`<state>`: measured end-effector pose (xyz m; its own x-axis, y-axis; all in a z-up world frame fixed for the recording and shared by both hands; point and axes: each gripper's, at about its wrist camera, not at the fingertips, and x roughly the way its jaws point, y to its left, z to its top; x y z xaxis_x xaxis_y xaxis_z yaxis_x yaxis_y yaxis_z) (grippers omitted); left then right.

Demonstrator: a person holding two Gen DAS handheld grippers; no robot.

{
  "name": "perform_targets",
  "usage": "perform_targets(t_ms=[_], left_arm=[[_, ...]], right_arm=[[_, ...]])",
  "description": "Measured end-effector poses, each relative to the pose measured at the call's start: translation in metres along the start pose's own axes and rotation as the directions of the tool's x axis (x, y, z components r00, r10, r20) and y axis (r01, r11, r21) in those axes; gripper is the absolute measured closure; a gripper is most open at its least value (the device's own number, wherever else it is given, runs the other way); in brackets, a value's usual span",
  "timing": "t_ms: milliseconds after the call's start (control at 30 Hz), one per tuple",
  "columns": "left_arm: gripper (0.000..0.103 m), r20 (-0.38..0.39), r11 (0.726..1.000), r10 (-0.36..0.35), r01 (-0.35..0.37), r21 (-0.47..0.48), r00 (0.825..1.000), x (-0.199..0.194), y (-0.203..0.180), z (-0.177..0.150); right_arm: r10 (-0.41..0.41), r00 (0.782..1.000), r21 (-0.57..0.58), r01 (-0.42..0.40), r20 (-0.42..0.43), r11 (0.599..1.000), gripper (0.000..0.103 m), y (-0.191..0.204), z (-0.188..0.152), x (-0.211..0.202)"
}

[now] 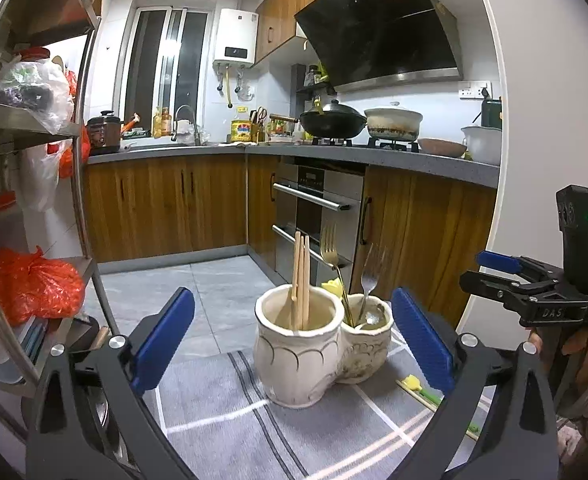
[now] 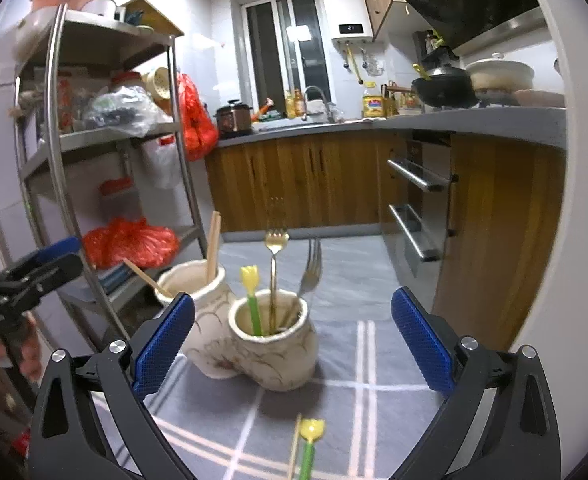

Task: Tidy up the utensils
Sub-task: 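Move right tool down and grasp the last green spoon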

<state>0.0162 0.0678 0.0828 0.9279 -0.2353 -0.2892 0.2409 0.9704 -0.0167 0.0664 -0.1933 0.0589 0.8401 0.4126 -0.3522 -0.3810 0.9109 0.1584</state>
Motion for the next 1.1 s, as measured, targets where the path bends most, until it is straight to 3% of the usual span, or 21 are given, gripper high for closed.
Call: perform_targets(t_ms=[433, 700, 1100], left_arm=[[0.006, -0.145, 1.000, 0.004, -0.005, -0.003, 0.989, -0.001, -0.017, -0.038], [0.006, -0.225, 1.000, 0.015, -0.013, 0.008, 0.974, 0.011, -0.026, -0.069], [0.006, -0.302, 1.000, 0.017, -0.017, 0.003, 0.953, 0.026, -0.032, -0.095]], right_arm=[[-0.072, 0.986, -0.072, 0.062, -0.150, 0.996, 0.005, -0.004, -0.039, -0.003], [-0.137, 0.947, -0.095, 0.114, -0.290, 0.989, 0.005, -0.012, -0.070, 0.019], [-0.191, 0.897, -0.124, 0.154, -0.398, 0.980, 0.005, -0.016, -0.100, 0.040]])
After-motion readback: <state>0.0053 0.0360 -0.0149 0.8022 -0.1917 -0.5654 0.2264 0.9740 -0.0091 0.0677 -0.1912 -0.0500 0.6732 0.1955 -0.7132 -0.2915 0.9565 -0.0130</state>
